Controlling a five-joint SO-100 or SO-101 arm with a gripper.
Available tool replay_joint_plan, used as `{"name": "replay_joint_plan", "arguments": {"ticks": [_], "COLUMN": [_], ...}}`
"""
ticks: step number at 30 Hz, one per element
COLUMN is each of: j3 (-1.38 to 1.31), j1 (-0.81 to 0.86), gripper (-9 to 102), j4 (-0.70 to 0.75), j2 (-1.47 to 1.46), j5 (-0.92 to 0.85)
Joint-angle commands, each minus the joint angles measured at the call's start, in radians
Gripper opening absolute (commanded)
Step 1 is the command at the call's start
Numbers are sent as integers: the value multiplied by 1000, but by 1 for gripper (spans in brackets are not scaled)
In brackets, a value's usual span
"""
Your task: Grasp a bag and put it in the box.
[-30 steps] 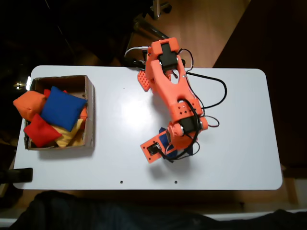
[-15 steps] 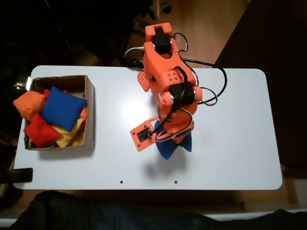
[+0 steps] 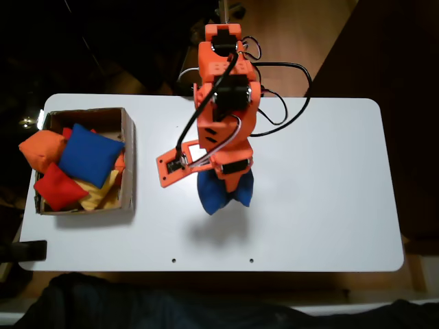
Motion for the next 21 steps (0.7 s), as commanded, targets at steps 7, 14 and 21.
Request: {"name": "replay_joint_plan", "arguments": {"ticks": [7,14,21], "j3": [-20,-44,-110], "j1": [161,308,468], "gripper": [10,10,10], "j4": [5,-6,-8], "j2": [133,163,187], "j5": [-28,-37,-40]}}
